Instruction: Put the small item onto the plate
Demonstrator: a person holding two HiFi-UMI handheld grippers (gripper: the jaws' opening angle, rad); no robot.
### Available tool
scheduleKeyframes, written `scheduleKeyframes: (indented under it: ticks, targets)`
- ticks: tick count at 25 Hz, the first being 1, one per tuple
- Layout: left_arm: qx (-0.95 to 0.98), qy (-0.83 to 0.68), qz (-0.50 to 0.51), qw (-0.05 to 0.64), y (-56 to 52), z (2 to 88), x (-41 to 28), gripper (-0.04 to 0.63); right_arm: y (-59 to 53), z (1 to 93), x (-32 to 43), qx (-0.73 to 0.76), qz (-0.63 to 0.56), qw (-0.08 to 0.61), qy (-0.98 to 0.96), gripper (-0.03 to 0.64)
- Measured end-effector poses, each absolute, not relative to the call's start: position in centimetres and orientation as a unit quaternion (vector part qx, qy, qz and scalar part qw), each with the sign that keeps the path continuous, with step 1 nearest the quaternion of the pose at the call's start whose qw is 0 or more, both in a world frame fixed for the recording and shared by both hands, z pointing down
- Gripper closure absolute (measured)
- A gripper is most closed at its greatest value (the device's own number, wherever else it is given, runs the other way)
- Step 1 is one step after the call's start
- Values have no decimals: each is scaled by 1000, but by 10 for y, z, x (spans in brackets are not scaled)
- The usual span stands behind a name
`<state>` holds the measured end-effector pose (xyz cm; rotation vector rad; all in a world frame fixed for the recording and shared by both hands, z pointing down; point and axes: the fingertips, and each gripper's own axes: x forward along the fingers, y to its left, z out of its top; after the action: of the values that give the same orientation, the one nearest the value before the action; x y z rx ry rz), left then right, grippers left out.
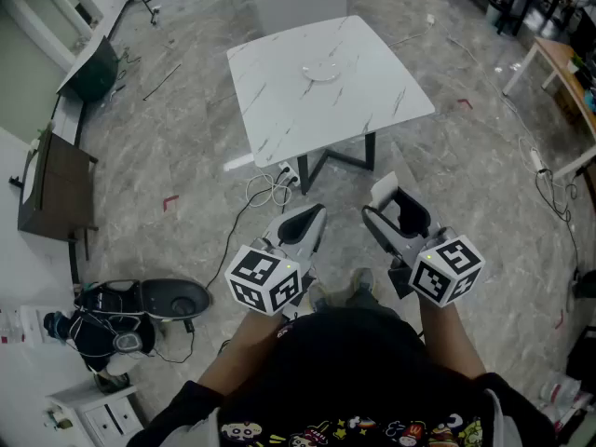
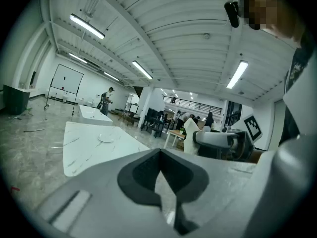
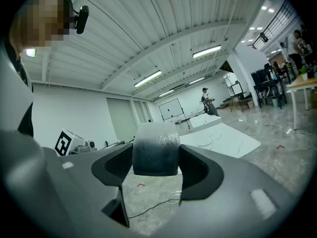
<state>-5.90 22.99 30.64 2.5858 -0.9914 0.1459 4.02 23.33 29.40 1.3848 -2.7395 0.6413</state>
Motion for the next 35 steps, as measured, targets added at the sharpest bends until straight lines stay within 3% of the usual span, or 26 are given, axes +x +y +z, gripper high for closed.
scheduleKeyframes:
  ticks: [35]
  targets:
    - [894, -405, 73, 176, 145, 326, 57, 595, 141, 320, 153, 380, 200, 34, -903, 295]
